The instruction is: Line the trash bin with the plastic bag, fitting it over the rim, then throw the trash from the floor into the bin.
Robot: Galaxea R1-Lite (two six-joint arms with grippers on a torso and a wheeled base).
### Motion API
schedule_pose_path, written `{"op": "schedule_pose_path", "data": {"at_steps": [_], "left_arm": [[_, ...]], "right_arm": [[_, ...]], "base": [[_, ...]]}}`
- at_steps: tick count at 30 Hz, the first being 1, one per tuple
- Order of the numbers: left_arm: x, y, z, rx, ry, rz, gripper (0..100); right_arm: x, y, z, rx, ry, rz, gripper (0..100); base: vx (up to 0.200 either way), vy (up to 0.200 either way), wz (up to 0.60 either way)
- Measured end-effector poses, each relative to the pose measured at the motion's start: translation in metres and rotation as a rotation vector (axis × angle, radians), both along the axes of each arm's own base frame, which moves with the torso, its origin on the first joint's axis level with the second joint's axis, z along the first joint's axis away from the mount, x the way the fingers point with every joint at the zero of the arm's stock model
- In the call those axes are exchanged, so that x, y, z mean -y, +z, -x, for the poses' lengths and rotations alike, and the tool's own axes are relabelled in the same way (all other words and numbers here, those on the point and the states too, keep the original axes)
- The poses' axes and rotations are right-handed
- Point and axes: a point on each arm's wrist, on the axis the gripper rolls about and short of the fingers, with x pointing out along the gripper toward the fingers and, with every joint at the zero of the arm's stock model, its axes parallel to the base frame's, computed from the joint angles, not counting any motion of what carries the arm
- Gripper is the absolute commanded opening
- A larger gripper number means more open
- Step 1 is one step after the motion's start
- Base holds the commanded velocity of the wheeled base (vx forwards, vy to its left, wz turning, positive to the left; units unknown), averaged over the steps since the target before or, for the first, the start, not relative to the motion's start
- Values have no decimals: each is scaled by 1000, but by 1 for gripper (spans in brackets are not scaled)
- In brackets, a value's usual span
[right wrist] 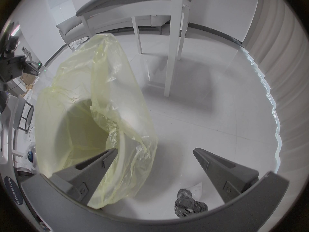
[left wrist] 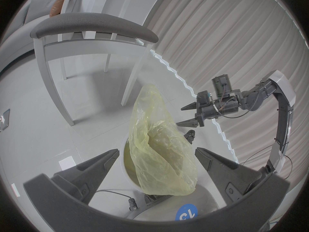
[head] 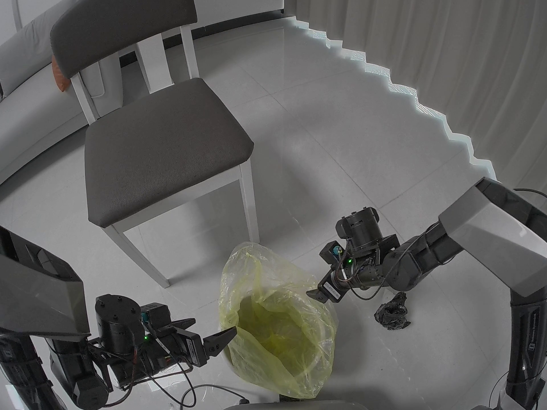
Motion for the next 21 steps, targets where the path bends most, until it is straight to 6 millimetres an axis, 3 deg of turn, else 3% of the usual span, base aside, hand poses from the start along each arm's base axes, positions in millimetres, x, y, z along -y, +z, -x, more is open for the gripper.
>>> {"op": "schedule_pose_path", "data": {"at_steps": [7, 14, 21], "left_arm": [[1, -1, -2, 6, 16, -9, 100], [2, -3, -4, 3, 18, -12, 100], [10, -11, -21, 21, 16, -20, 100]], "right_arm": [[11, 16, 15, 5, -11, 2, 100], [17, 28, 16, 32, -20, -24, 100], [20, 38, 17, 56, -35, -54, 100]], "base": [[0, 0, 0], [0, 0, 0], [0, 0, 0]]}}
